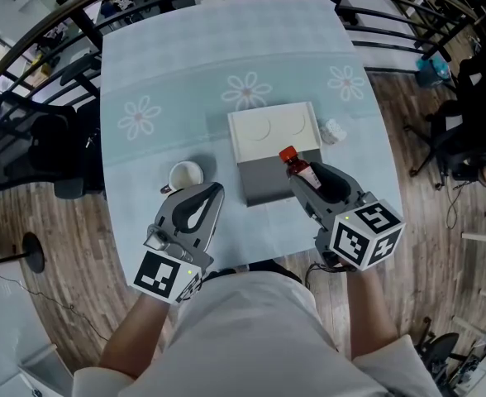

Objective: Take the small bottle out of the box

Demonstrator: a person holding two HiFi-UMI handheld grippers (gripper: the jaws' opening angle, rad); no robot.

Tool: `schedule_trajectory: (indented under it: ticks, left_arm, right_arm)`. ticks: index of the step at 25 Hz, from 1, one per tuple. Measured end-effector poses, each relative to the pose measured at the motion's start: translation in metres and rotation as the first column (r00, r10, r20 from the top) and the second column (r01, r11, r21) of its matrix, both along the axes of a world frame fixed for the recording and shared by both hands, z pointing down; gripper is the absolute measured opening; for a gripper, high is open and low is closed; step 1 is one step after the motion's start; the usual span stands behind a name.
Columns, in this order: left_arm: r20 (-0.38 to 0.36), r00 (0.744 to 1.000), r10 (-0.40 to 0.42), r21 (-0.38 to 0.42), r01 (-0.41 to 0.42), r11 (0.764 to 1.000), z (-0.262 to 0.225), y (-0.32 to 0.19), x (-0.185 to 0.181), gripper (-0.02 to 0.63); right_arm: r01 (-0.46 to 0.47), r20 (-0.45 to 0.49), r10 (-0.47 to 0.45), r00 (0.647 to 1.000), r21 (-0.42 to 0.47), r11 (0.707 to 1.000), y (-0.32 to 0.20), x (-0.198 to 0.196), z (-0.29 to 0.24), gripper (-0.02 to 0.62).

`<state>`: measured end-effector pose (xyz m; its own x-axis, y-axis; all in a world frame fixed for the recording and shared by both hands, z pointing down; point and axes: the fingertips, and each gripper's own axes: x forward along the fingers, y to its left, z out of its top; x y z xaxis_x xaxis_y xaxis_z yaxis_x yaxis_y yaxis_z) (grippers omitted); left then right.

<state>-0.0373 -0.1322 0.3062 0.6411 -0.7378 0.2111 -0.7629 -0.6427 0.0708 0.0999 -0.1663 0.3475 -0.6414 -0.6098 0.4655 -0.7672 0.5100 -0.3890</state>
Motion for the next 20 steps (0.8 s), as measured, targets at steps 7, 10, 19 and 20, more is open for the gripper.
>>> schedule_trajectory:
  ticks: [7, 10, 19, 20]
  left_arm:
    - [-0.005, 1.000, 0.002, 0.001, -0.002, 1.000, 0.0013, -0.0009, 0.0008, 0.021]
    - [-0.010, 1.000, 0.002, 0.000, -0.002, 1.000, 0.0028, -0.0016, 0.0016, 0.021]
    - [-0.006, 1.000, 0.000, -0.006, 0.000, 1.000, 0.0065, -0.0028, 0.0031, 0.021]
    - [-0.006, 1.000, 0.000, -0.007, 0.000, 1.000, 0.0070, -0.0031, 0.0033, 0.021]
  right_arm:
    - [0.007, -0.005, -0.007, 1.000, 0.003, 1.000, -0.0006, -0.0009, 0.0011, 0.207]
    - [0.009, -0.007, -0.009, 1.000, 0.002, 1.000, -0.0010, -0.0007, 0.0028, 0.207]
    - [0.013, -0.009, -0.013, 1.000, -0.005, 1.000, -0.0015, 0.0003, 0.0068, 0.207]
    - [0.014, -0.009, -0.014, 1.000, -0.007, 1.000, -0.0017, 0.0004, 0.0074, 0.207]
